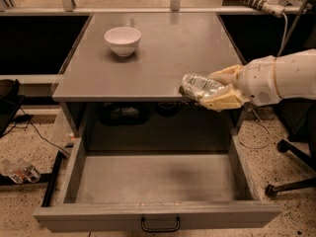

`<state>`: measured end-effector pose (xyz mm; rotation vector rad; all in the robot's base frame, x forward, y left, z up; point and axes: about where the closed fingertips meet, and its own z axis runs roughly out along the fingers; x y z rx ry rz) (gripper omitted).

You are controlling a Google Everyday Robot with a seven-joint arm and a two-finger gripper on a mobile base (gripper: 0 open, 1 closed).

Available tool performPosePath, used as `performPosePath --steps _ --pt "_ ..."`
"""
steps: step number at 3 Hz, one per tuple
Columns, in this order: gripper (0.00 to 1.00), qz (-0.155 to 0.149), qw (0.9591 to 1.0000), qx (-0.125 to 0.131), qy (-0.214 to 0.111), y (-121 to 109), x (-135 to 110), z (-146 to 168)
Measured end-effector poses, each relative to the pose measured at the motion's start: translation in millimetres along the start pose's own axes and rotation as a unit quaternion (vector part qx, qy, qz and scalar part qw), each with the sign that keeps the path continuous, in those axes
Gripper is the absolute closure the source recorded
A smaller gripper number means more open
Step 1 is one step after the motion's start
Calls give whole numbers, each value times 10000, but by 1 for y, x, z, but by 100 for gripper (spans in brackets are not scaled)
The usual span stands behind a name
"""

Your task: Pick 7up can from top drawer and place on counter

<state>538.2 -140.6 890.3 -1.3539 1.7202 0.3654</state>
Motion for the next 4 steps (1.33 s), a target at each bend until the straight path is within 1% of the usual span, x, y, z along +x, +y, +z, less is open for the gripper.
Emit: performPosePath --steps 1,2,3,4 --pt "100 -228 9993 259 -138 -29 -19 -3" --pt "100 -370 9982 402 -233 -61 -36 6" --pt "100 -387 9983 322 -280 -83 -44 26" --pt "100 -333 9990 121 -285 -97 -44 49"
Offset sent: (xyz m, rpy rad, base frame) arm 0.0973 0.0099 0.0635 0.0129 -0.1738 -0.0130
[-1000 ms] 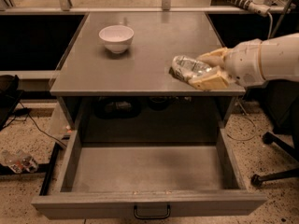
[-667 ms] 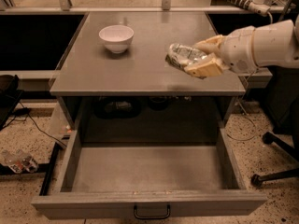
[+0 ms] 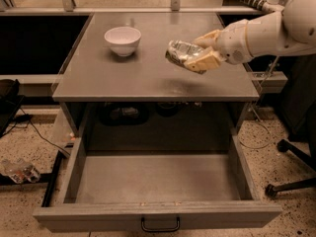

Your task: Pick 7up can from top drawer and place on counter

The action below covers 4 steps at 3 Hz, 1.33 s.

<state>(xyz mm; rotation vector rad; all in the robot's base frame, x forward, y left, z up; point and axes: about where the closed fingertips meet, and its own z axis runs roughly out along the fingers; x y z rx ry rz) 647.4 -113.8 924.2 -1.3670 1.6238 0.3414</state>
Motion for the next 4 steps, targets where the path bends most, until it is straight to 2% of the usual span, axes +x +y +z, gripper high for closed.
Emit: performPosePath --steps 1,3,4 --pt "100 28 9999 -85 84 -14 5 22" --pt "100 169 9987 145 457 -39 33 43" --pt "100 255 9979 264 540 -53 44 48"
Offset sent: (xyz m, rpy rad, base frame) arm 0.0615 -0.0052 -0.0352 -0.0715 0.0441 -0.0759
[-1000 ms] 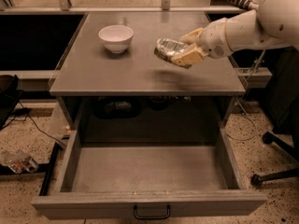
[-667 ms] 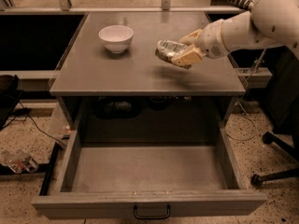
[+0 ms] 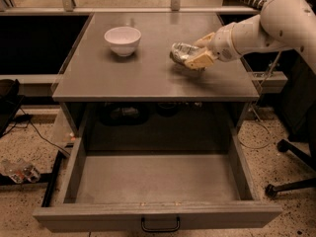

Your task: Pick 7up can from top drawer and place on counter

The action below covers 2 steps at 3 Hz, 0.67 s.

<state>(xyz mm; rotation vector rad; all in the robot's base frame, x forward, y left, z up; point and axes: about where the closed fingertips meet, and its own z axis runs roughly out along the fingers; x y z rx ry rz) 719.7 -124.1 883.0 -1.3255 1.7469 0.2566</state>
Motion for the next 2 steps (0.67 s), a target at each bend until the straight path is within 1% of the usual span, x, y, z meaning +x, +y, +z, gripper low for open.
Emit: performPosePath --steps 1,2 --pt "100 61 10000 -3 16 -6 4 5" --pt "100 109 9999 -60 6 -7 7 10"
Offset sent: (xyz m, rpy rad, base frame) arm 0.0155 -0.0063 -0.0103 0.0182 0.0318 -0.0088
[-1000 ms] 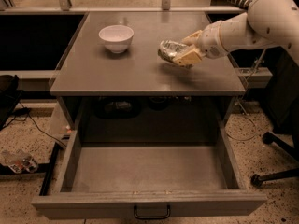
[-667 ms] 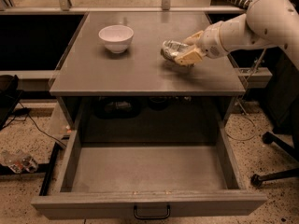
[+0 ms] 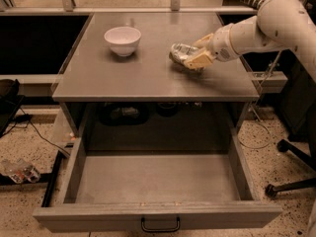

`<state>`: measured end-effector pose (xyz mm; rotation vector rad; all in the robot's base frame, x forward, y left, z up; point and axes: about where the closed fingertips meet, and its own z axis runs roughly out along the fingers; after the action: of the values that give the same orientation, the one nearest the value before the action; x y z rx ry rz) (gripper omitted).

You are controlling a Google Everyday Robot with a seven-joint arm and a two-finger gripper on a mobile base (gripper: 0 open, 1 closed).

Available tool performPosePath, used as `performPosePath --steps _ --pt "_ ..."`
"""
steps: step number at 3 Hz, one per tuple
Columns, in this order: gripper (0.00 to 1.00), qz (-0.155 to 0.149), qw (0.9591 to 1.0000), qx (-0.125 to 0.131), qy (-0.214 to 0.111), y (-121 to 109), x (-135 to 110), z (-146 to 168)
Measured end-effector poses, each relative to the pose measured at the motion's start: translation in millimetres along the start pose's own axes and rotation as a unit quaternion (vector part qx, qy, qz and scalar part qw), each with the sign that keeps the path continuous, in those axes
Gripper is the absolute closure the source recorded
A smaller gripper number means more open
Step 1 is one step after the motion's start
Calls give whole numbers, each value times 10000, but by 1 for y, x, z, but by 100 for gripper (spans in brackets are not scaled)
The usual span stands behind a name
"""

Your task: Pick 7up can from top drawer and place on counter

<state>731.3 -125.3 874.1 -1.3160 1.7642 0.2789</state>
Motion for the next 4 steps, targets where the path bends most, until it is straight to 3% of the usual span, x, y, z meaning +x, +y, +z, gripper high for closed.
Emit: performPosePath --steps 1,4 --pt "82 0 10000 0 0 0 0 0" --pt "11 0 10000 -1 0 0 0 0"
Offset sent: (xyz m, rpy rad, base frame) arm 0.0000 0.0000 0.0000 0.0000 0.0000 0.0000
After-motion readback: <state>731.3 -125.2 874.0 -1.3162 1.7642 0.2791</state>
